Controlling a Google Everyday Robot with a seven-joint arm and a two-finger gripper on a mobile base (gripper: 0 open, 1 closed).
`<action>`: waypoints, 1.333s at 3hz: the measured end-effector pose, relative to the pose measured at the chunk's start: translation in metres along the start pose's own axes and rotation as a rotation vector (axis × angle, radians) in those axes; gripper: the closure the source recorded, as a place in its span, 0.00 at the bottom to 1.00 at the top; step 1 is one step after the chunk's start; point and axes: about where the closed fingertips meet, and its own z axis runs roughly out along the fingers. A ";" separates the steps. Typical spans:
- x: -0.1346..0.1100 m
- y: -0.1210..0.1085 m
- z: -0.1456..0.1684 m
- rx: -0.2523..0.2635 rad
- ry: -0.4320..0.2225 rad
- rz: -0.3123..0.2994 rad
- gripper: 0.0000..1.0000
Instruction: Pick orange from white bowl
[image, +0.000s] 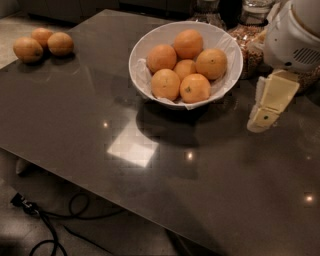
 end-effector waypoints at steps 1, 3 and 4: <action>-0.044 -0.032 0.017 0.049 -0.075 -0.042 0.00; -0.078 -0.065 0.028 0.159 -0.122 -0.086 0.00; -0.072 -0.081 0.039 0.186 -0.125 -0.099 0.00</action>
Offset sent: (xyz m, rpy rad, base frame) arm 0.1250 0.0933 0.0093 0.0712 -0.2947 0.1007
